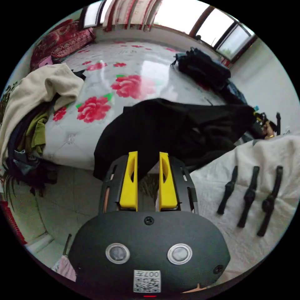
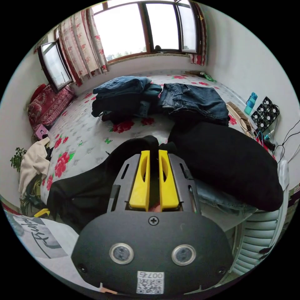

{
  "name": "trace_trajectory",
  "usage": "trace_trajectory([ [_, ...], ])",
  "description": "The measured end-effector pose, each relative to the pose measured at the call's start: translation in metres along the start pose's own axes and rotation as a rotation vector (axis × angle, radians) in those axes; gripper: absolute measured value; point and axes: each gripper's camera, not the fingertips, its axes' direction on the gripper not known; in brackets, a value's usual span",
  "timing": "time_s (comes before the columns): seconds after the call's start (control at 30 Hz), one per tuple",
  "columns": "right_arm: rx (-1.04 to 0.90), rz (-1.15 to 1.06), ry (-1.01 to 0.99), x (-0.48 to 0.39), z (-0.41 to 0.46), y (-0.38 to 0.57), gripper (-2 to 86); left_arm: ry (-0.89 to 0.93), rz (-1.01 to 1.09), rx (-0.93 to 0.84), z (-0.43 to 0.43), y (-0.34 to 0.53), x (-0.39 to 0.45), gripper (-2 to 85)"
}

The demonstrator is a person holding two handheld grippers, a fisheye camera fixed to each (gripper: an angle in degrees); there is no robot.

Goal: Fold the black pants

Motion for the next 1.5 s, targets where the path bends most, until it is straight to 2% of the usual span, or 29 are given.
trace_trajectory([
  [0.1,-0.008,-0.01,0.021,-0.006,0.006,-0.008,4.3,-0.127,0.057,-0.155,0.048,-0.007,0.003,8.2],
  [0.13,-0.012,-0.019,0.034,-0.01,0.008,-0.012,4.3,-0.141,0.091,-0.173,0.057,-0.013,0.0,3.2],
  [0.2,-0.014,-0.014,0.034,-0.013,0.01,-0.018,4.3,-0.159,0.123,-0.132,0.046,-0.018,-0.01,0.0],
  [0.27,-0.002,0.01,0.015,-0.01,0.006,-0.023,4.3,-0.088,0.148,-0.162,0.032,-0.025,-0.027,-0.6],
  [0.37,0.034,0.026,0.006,-0.004,-0.009,-0.026,4.4,0.062,0.07,-0.019,-0.04,-0.032,-0.079,-0.9],
  [0.43,0.071,0.026,0.002,-0.001,-0.024,-0.028,4.3,0.288,0.015,0.191,-0.122,-0.04,-0.136,-0.9],
  [0.53,0.147,0.025,-0.037,0.002,-0.048,-0.035,4.3,0.345,0.046,0.334,-0.203,-0.065,-0.187,-0.8],
  [0.6,0.175,0.042,-0.027,0.003,-0.055,-0.047,4.3,0.357,0.029,0.358,-0.226,-0.096,-0.22,-0.6],
  [0.7,0.196,-0.004,-0.054,-0.007,-0.045,-0.09,4.4,0.339,-0.11,0.36,-0.223,-0.172,-0.273,0.6],
  [0.8,0.168,-0.058,-0.044,-0.036,-0.009,-0.144,4.6,0.305,-0.288,0.345,-0.179,-0.245,-0.302,8.2],
  [0.87,0.068,-0.043,-0.024,-0.053,0.03,-0.171,4.6,0.228,-0.397,0.287,-0.151,-0.268,-0.307,11.2],
  [0.97,0.04,-0.067,-0.056,-0.06,0.039,-0.16,4.7,0.221,-0.371,0.255,-0.12,-0.262,-0.286,11.8],
  [1.13,-0.047,-0.062,-0.011,-0.037,0.042,-0.076,5.1,0.194,-0.332,0.079,-0.06,-0.165,-0.228,12.8],
  [1.3,-0.2,0.155,-0.031,0.023,0.057,0.0,5.7,0.158,-0.397,-0.011,-0.044,-0.11,-0.201,14.0],
  [1.37,-0.18,0.261,-0.101,0.048,0.06,0.011,6.2,0.045,-0.325,-0.035,-0.045,-0.118,-0.187,12.6],
  [1.43,-0.162,0.294,-0.135,0.059,0.065,0.008,6.6,-0.12,-0.151,-0.095,-0.043,-0.137,-0.168,6.6],
  [1.5,-0.138,0.313,-0.155,0.065,0.071,0.001,6.9,-0.053,-0.127,-0.107,-0.048,-0.146,-0.174,4.8],
])
